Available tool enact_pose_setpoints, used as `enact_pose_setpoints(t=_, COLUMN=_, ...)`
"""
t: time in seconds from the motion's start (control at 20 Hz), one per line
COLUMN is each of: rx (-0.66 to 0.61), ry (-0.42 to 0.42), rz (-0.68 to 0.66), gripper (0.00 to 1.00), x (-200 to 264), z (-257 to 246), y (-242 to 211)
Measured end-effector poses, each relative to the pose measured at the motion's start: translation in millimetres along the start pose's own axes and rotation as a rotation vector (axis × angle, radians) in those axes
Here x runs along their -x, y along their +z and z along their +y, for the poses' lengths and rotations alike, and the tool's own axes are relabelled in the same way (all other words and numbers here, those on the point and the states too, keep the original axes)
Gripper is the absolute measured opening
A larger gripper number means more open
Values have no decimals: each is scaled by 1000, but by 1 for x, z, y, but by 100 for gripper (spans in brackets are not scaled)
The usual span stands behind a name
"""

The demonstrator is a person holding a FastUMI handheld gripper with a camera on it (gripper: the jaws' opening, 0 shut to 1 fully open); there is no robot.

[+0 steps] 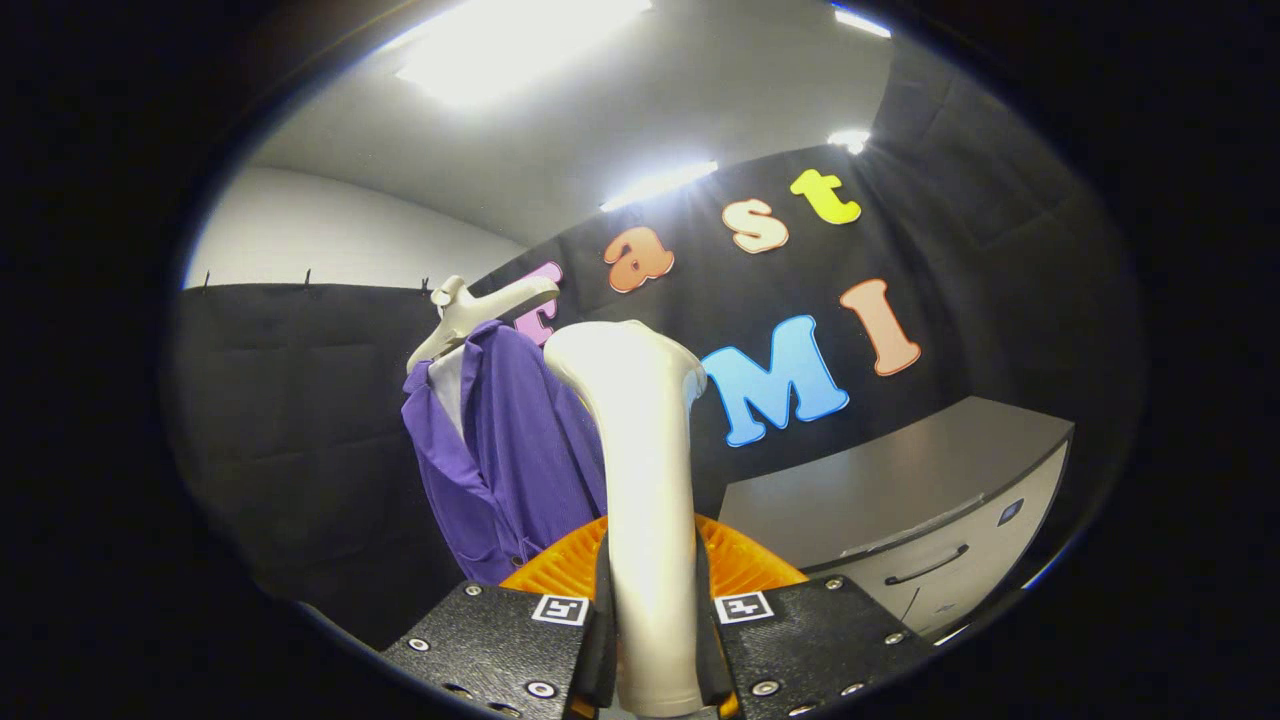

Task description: Iron the clothes twice with a garment steamer, once on the left side and once on the right side.

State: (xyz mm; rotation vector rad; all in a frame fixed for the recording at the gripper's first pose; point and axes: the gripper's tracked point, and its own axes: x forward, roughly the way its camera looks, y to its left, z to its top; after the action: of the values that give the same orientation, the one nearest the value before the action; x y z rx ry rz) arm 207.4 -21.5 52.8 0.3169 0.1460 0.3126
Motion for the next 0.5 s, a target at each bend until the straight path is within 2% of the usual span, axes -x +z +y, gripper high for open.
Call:
enact_pose_setpoints(t=0.15, rx=66, ry=12, rz=-41, gripper=31, x=12, z=33, y=-3)
enact_pose_setpoints(t=0.5, rx=134, ry=44, rz=-150, gripper=32, x=2, z=102, y=14)
